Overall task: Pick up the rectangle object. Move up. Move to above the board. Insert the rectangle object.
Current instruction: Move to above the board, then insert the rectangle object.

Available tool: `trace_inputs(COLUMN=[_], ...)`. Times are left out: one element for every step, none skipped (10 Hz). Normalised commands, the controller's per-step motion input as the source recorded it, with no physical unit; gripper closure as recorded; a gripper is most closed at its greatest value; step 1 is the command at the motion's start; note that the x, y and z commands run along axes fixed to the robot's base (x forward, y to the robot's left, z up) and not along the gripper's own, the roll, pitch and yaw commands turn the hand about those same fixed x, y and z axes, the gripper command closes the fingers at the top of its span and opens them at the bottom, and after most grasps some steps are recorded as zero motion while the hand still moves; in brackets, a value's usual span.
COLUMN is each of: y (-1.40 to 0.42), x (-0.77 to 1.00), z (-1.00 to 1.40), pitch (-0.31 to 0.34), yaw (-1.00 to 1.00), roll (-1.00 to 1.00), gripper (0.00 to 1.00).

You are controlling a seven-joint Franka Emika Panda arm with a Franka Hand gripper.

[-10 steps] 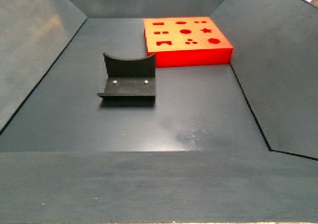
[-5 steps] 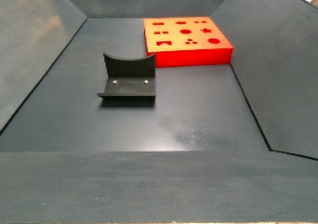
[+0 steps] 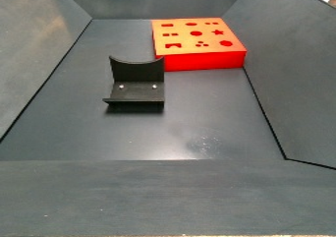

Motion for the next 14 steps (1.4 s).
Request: trace_inputs(y=[-1.00,-1.00,-1.00,-1.00,-1.00,-1.00,-1.00,-1.00,-0.88,-0.53,-0.31,0.17,0.34,0.37], x=[0.77,0.81,0.83,0.81,0.80,0.83,0.84,0.86,0.78,0.49,0.30,0.10,0.15,0.25], z=[-0.09,-0.09,-0.08,-0.07,-0.07,-0.07,-0.07,-0.07,-0.05,-0.02,0.01,-1.00,-1.00,-1.00], pitch=[0.327,0.347,0.288,0.186,0.144,0.109,0.097,0.082,0.071,0.071,0.065,-0.036,0.000,-0.016], yaw=[0.17,0.12,0.06,0.03,0.03,0.02,0.02,0.02,0.01,0.01,0.01,0.00,0.05,0.19], roll=[0.10,0.11,0.01,0.02,0.02,0.00,0.00,0.02,0.03,0.05,0.06,0.00,0.00,0.00], gripper=[1.00,1.00,1.00,1.00,1.00,1.00,1.00,1.00,1.00,1.00,1.00,1.00,1.00,1.00])
